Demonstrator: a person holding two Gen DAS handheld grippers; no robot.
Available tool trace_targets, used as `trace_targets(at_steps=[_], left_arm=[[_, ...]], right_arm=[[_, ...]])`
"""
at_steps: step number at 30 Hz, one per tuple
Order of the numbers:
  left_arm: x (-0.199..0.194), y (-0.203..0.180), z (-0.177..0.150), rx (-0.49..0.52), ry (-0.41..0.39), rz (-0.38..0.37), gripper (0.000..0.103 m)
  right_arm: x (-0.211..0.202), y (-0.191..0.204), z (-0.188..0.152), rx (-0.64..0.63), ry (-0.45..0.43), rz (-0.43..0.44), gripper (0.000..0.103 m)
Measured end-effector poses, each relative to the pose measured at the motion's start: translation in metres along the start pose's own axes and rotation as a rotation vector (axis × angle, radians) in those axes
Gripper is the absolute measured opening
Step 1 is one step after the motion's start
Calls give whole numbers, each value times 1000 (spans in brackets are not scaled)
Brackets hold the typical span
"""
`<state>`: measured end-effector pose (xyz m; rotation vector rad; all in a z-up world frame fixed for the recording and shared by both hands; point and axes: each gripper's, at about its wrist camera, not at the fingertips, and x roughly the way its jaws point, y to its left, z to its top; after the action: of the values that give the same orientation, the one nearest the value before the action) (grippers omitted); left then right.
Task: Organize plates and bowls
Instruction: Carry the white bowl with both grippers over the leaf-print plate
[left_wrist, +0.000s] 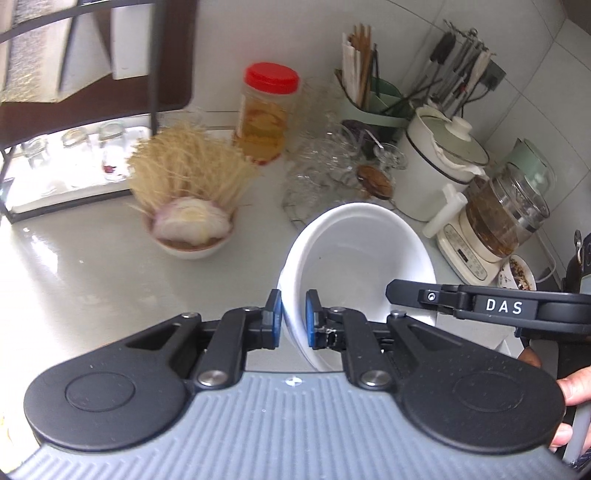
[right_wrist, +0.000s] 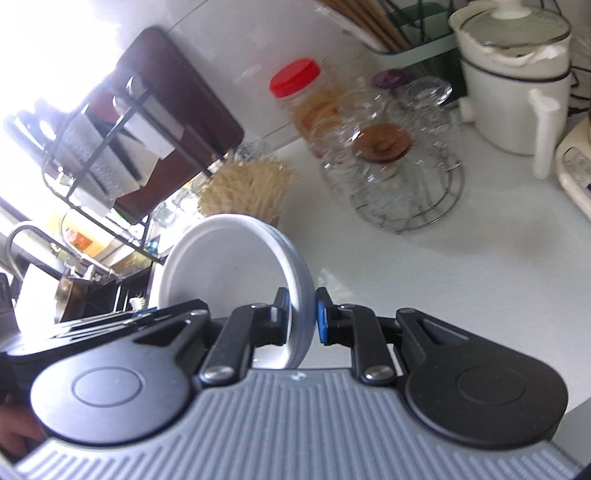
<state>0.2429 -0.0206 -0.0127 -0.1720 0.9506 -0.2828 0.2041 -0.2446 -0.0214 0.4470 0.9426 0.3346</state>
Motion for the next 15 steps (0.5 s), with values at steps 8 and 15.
trace_targets(at_steps=[8, 15], left_arm=[[-22, 41, -21, -34, -7, 19, 14], [-41, 73, -42, -52, -7, 34, 14]], right_arm=[[15, 37, -17, -31, 26, 19, 18], [28, 67, -37, -51, 47, 18, 18]])
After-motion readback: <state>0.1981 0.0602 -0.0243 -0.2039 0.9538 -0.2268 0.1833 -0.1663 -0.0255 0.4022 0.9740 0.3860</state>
